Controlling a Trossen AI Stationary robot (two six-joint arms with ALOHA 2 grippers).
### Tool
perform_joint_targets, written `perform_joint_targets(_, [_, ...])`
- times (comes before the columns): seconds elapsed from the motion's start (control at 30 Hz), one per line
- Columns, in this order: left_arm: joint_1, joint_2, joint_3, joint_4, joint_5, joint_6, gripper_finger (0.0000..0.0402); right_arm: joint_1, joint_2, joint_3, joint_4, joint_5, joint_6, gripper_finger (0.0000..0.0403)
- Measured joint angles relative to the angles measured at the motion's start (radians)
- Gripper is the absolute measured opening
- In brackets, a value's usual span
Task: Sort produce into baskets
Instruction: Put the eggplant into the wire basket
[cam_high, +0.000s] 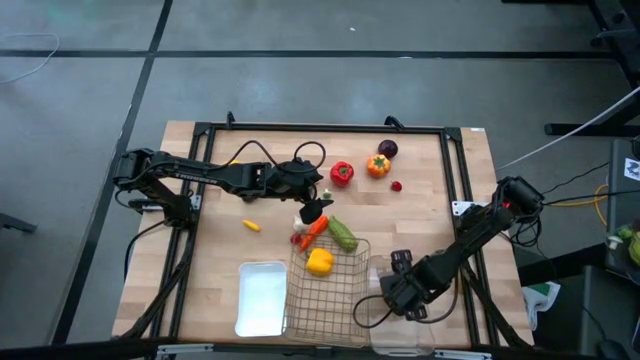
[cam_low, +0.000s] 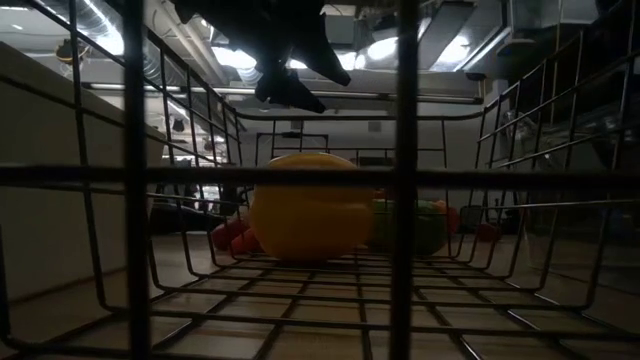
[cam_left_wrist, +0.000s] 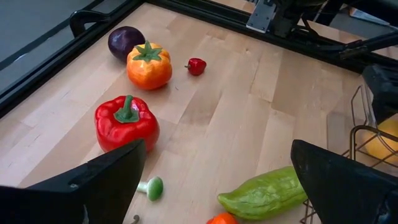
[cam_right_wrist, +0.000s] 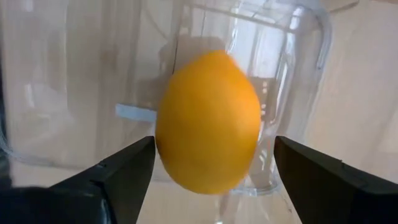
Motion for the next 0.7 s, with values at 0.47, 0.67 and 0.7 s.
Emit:
perform_joint_targets(0.47, [0.0, -0.065, 0.0, -0.017, 0.0, 0.001, 0.0398, 0.0, -0.001, 0.112, -0.195, -0.034, -0.005, 0.0327])
perform_joint_targets(0.67, [0.007, -0.109, 0.0, -0.117, -0.002, 0.0, 0.0398, 0.0, -0.002, 0.216, -0.325, 0.053, -0.052, 0.0327])
perform_joint_targets(0.7, [0.011, -0.116, 0.0, -0.138, -0.011, -0.001, 0.0398, 0.0, -0.002, 0.231, -0.338, 0.068, -0.063, 0.0327])
